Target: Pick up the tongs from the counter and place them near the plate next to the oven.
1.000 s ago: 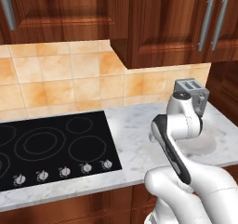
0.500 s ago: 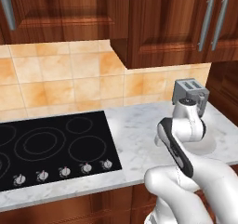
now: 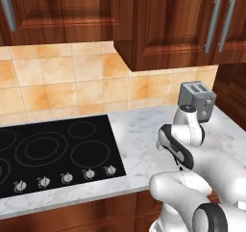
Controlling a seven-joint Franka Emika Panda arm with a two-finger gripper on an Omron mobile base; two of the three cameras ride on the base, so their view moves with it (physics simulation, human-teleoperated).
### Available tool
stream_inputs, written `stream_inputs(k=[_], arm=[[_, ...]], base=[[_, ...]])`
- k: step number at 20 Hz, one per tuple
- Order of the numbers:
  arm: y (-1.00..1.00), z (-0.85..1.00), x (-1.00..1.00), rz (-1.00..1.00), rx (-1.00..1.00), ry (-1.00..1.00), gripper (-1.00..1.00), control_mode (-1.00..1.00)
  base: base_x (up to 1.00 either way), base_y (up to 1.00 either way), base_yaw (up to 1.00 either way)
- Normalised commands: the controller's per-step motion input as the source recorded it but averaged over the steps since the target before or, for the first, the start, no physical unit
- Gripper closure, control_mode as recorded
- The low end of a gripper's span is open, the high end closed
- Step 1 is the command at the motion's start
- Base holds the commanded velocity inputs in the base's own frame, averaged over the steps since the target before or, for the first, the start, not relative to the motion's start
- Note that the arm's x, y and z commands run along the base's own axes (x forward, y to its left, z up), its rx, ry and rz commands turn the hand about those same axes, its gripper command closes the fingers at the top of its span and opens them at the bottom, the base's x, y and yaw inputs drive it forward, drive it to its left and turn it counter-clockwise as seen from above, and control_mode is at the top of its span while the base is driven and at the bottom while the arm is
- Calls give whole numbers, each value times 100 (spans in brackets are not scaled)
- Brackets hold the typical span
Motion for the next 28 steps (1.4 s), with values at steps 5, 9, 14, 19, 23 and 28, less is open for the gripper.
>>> stream_inputs(k=[5,9,14,19,23,28], arm=[[-5,-24,44,0,0,0,100,-100],[0,-29,32,0,0,0,100,-100],[0,-30,22,0,0,0,100,-100],[0,-38,10,0,0,0,100,-100],[8,-48,0,0,-2,0,100,-100],[10,-39,2,0,-1,0,100,-100]], base=[[0,0,0],[0,0,0],[0,0,0],[0,0,0],[0,0,0],[0,0,0]])
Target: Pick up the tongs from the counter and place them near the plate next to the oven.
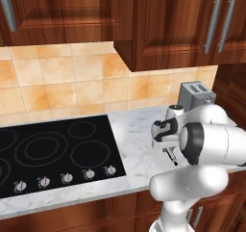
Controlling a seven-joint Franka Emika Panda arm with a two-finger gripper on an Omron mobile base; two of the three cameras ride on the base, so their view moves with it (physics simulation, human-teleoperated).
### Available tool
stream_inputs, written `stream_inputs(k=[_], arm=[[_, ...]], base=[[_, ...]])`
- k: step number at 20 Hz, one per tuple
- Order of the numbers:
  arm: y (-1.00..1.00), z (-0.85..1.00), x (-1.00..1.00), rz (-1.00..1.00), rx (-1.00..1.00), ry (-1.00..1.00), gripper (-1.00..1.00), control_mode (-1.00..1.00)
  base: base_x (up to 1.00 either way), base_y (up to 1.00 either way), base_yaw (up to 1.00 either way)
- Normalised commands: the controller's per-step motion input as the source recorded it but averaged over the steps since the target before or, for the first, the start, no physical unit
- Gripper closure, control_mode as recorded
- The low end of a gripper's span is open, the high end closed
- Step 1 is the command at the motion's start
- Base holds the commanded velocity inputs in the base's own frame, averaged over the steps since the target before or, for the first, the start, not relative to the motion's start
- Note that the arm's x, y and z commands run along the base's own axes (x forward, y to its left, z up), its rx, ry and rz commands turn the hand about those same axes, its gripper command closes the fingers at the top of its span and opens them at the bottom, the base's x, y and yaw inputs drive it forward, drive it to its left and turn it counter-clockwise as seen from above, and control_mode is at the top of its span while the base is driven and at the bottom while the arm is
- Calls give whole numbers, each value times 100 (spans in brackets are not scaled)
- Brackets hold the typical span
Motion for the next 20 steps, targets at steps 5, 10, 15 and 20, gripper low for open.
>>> stream_inputs(k=[5,10,15,20], arm=[[19,-46,-1,0,-3,-1,-100,-100],[7,-7,-41,-3,-1,-15,-100,-100],[1,26,-43,-5,0,-15,-100,-100],[0,69,-12,-4,0,-9,-100,-100]], base=[[0,0,0],[0,0,0],[0,0,0],[0,0,0]])
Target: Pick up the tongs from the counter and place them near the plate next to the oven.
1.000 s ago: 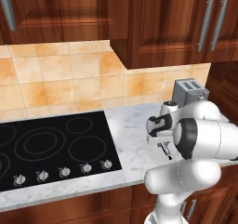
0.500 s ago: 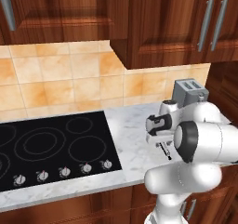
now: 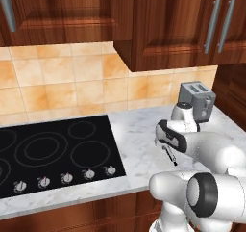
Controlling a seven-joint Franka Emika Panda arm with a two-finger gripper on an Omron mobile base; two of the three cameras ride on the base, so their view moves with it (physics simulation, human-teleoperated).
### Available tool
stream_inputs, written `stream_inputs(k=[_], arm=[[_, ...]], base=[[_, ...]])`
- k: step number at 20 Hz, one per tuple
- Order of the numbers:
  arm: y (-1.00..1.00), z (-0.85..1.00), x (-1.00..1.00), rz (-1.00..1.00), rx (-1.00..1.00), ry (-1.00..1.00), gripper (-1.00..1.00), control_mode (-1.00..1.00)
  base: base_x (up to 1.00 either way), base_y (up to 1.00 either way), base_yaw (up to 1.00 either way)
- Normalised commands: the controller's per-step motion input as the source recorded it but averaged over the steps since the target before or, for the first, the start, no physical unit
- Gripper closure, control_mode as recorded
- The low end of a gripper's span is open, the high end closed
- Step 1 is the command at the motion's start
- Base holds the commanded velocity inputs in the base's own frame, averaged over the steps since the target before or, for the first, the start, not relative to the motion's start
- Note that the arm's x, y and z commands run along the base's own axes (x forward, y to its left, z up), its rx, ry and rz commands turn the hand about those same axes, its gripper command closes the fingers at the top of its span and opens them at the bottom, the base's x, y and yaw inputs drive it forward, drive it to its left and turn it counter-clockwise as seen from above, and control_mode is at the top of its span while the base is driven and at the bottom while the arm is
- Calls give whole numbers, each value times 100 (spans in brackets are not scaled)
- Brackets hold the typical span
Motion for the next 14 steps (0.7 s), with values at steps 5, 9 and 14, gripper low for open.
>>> stream_inputs(k=[5,9,14], arm=[[0,62,-8,-1,0,-5,-100,-100],[1,62,-16,0,0,-10,-100,-100],[2,65,-20,0,0,-12,-100,-100]], base=[[0,0,0],[0,0,0],[0,0,0]])
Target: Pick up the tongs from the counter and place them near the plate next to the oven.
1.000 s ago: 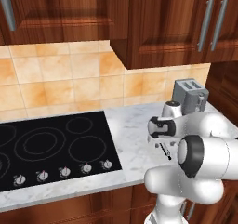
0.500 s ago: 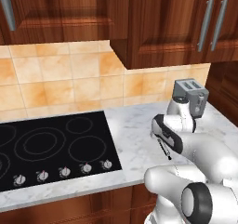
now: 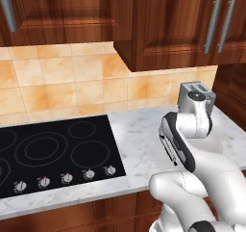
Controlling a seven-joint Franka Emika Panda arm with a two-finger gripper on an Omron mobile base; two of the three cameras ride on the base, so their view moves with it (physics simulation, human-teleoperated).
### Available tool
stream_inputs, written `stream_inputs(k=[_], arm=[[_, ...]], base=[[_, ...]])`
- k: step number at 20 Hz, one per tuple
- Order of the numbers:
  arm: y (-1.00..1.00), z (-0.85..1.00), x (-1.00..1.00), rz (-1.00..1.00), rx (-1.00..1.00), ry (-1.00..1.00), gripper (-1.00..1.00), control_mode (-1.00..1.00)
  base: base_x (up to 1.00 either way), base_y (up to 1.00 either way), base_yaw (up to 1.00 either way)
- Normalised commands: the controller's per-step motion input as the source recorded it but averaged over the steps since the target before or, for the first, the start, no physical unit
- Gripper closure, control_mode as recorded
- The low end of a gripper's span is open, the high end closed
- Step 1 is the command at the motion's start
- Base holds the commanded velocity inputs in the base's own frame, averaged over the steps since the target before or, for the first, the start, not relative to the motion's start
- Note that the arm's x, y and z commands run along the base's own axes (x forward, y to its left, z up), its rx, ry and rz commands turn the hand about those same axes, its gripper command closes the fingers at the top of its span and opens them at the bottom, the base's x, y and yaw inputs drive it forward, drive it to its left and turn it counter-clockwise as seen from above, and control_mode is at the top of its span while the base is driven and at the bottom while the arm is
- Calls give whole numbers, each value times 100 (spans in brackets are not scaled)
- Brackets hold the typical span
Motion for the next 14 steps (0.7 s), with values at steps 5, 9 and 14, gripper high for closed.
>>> stream_inputs(k=[5,9,14], arm=[[8,33,-46,0,0,-17,-100,-100],[12,23,-64,0,0,-23,-100,-100],[9,38,-65,-2,-3,-31,-100,-100]], base=[[0,0,0],[0,0,0],[0,0,0]])
